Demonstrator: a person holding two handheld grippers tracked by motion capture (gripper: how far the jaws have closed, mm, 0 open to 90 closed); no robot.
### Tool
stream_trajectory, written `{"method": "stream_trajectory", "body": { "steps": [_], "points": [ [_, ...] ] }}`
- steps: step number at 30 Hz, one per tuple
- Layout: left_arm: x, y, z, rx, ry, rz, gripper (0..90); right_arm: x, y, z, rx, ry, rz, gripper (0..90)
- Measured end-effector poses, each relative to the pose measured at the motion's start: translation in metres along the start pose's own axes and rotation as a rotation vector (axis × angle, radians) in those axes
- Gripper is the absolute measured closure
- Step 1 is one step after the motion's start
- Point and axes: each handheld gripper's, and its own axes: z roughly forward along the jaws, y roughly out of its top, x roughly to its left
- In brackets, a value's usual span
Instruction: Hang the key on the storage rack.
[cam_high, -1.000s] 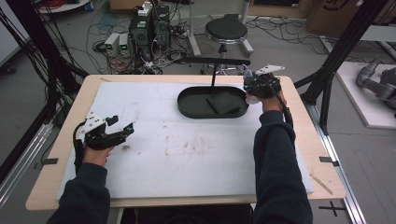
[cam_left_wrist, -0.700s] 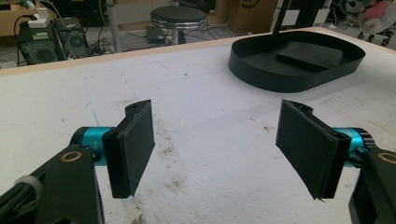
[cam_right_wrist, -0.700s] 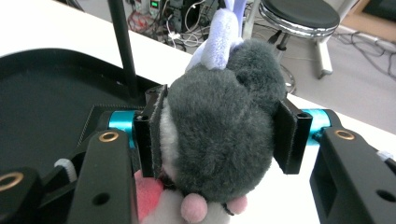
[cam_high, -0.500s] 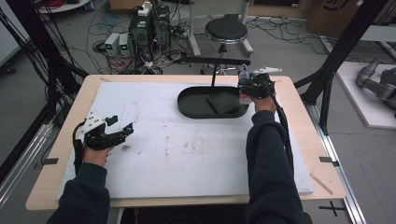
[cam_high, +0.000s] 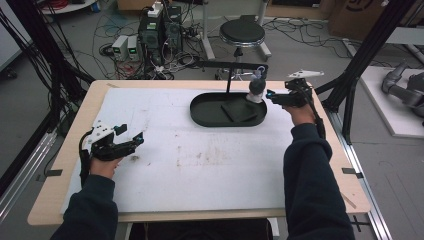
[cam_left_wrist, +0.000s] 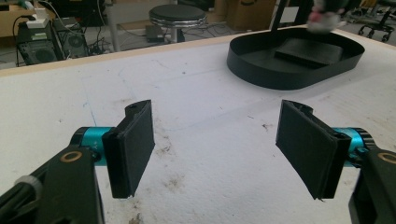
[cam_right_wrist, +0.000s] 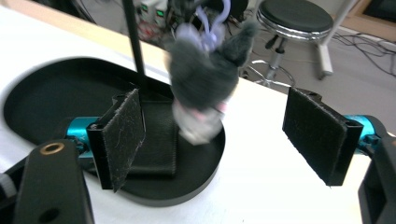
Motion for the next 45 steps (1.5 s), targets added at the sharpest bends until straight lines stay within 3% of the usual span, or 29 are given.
{"method": "stream_trajectory", "body": {
  "steps": [2, 4, 6, 8, 14, 19, 27, 45],
  "points": [
    [-0.001, 0.001, -0.001, -0.008, -0.007, -0.006, 27.7, -0.002, 0.000, -0.014, -0.014, 0.026, 0.022, 21.4],
    [-0.001, 0.001, -0.001, -0.017, -0.011, -0.009, 27.7, -0.003, -0.002, -0.027, -0.011, 0.035, 0.019, 21.4],
    [-0.001, 0.001, -0.002, -0.026, -0.009, -0.017, 27.7, -0.001, -0.009, -0.041, -0.049, 0.052, 0.002, 21.5],
    [0.000, 0.002, -0.002, -0.031, -0.007, -0.023, 27.7, -0.001, -0.017, -0.050, -0.014, 0.067, 0.002, 21.4],
    [0.002, 0.002, -0.002, -0.050, 0.000, -0.041, 27.7, 0.006, -0.049, -0.070, -0.020, 0.051, -0.033, 21.5],
    [0.000, 0.003, 0.000, -0.052, 0.001, -0.034, 27.7, 0.018, -0.079, -0.077, -0.005, 0.013, -0.069, 21.5],
    [-0.001, 0.005, -0.003, -0.077, 0.005, -0.021, 27.7, 0.036, -0.111, -0.082, -0.040, -0.025, -0.075, 21.5],
    [-0.005, 0.005, -0.009, -0.077, 0.001, -0.001, 27.7, 0.040, -0.123, -0.081, -0.032, -0.017, -0.050, 21.4]
  ]
}}
